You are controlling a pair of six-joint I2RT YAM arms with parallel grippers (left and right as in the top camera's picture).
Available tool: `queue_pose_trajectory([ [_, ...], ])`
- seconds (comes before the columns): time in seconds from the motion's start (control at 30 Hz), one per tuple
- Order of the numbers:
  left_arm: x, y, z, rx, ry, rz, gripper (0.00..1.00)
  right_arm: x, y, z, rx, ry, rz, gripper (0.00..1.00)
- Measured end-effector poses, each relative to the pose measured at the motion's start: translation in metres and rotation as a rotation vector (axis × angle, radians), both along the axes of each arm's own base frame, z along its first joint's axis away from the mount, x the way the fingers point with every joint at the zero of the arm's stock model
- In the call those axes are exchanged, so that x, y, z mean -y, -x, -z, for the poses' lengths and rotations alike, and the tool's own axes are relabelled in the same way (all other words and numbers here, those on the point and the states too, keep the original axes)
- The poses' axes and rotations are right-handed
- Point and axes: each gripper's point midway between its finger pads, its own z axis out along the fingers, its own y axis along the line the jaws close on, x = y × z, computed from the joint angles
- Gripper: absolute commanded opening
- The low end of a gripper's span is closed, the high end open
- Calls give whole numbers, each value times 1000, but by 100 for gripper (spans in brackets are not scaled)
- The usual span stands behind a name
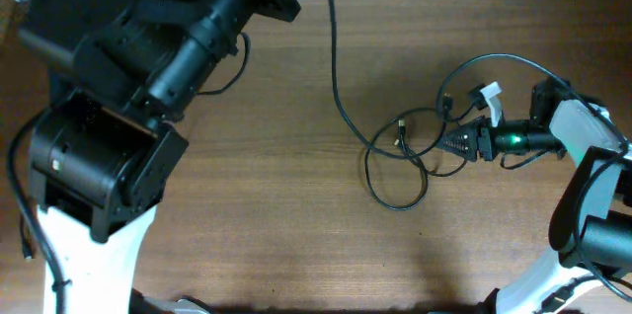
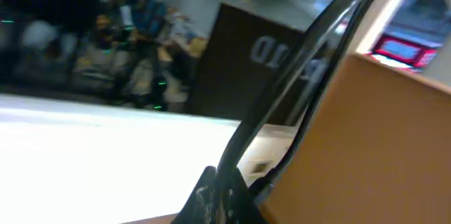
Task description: Untangle cables
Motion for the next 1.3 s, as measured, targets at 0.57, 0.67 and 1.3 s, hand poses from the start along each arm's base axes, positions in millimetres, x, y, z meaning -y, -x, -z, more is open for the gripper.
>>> queue_pose_trajectory([
  [0.57, -68, -136, 132, -287, -293, -510, 0, 24, 4, -3, -84, -41, 109, 99],
  [0.67, -97, -159, 147, -317, -298, -583, 0, 30, 4, -3, -92, -44, 131, 99],
  [1.3, -249, -285, 268, -413, -403, -864, 0, 32, 5, 0, -107, -21, 133, 99],
])
